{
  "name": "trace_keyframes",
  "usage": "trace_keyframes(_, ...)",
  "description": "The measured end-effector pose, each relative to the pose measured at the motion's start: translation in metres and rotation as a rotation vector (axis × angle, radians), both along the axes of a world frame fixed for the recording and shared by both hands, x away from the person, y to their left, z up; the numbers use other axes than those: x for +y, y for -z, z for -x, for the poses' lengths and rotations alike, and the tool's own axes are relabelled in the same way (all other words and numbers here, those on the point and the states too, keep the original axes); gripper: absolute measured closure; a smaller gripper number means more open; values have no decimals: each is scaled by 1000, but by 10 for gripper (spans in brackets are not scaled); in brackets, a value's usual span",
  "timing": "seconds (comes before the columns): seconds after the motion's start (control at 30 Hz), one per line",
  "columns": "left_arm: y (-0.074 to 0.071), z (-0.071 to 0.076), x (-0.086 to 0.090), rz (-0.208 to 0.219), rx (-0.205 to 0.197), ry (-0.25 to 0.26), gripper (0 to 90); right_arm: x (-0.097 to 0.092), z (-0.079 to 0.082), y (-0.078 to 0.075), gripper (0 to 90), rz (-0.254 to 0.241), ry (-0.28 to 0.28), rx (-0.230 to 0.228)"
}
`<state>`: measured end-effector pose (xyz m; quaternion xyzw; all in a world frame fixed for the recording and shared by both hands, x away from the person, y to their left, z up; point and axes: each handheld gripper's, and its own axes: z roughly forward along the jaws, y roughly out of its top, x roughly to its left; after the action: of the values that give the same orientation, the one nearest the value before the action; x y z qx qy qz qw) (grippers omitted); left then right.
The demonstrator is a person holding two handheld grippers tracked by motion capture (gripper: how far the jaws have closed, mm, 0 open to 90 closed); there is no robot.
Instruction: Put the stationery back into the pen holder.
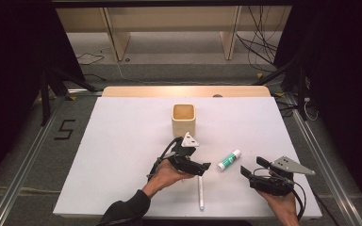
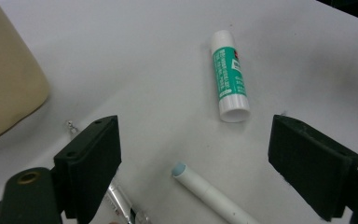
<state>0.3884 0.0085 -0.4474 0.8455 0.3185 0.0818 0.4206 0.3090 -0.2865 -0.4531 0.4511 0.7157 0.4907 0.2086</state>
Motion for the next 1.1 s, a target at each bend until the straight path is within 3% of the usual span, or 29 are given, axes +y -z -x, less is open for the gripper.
trace_keyframes(0.5,15,0,-37,24,23,27,174,-1,0,0,253,2,7,-1)
trace_keyframes(0.73,23,-3,-55,-6,26,31,202,-2,0,1,256,0,20,-4)
trace_keyframes(1.1,28,-8,-76,-102,12,23,339,-3,0,0,257,0,24,-6)
